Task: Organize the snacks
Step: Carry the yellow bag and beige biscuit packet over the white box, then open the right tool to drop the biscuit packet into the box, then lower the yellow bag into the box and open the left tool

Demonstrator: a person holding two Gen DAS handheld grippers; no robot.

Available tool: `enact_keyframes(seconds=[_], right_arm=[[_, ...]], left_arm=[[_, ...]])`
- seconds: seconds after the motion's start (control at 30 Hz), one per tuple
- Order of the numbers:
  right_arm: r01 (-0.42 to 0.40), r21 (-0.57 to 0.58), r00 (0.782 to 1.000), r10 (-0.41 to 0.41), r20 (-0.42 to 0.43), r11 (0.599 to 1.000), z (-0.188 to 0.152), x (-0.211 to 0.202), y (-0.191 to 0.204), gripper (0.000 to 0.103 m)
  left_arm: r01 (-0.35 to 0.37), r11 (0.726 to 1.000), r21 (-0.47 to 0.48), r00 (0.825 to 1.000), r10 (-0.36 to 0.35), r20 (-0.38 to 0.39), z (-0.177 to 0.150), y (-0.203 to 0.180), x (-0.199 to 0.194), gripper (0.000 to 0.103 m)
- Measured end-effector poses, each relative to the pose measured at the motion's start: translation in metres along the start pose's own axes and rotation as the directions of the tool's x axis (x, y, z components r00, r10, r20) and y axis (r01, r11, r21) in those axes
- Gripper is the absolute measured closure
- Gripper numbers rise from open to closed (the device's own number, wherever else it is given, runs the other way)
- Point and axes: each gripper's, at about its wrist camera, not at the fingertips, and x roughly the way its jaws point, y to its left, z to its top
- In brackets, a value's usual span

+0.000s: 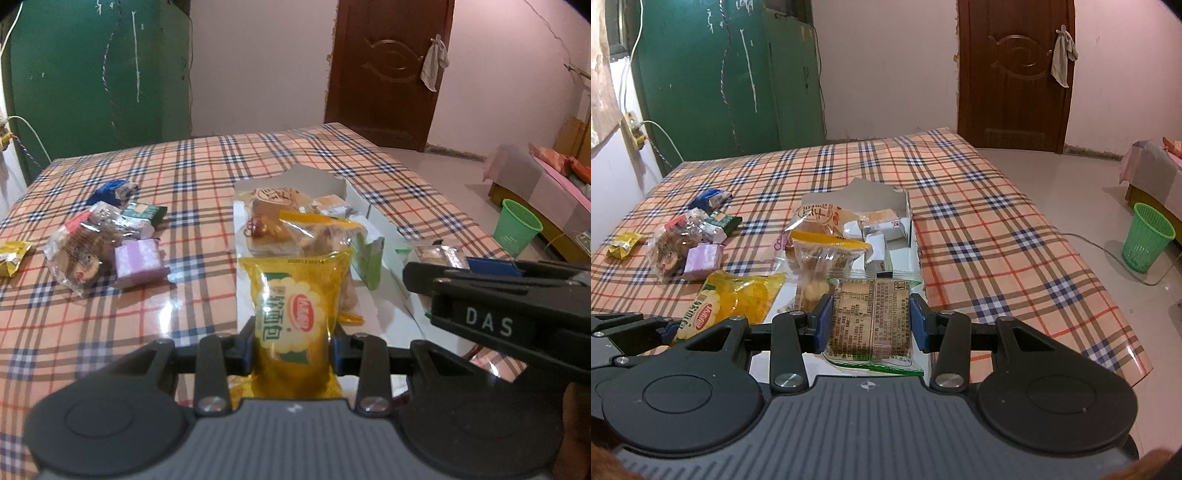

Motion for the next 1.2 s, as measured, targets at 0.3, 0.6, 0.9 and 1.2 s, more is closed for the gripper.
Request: enact_keyframes(seconds=[0.3, 0.6, 0.9, 1.2], right_arm=[[0.005, 0.001, 1.0, -0.005, -0.011, 1.0, -0.001, 0.008, 0.002, 0.049], [0.029, 0.007, 1.0, -0.029, -0.008, 1.0, -0.001, 0.012, 0.0, 0.049], [0.064, 0.018, 0.998, -0.064, 0.019, 0.998, 0.001, 0.008, -0.002, 0.035], [0.041, 0.01, 0.998, -0.042, 0.036, 0.999, 0.008, 0.005, 0.007, 0.019]], left_arm=[[0.027, 0.999, 0.022, 1.0, -0.027, -0.013, -0.002, -0.007, 0.005, 0.068], [0.086, 0.995, 0.041, 0.996, -0.085, -0.023, -0.002, -0.012, 0.01, 0.068], [0.112, 0.992, 0.055, 0.994, -0.113, 0.007, 0.001, -0.014, 0.004, 0.044], [-0.039, 0.999, 0.017, 0.999, 0.039, 0.013, 0.01, 0.01, -0.004, 0.028]])
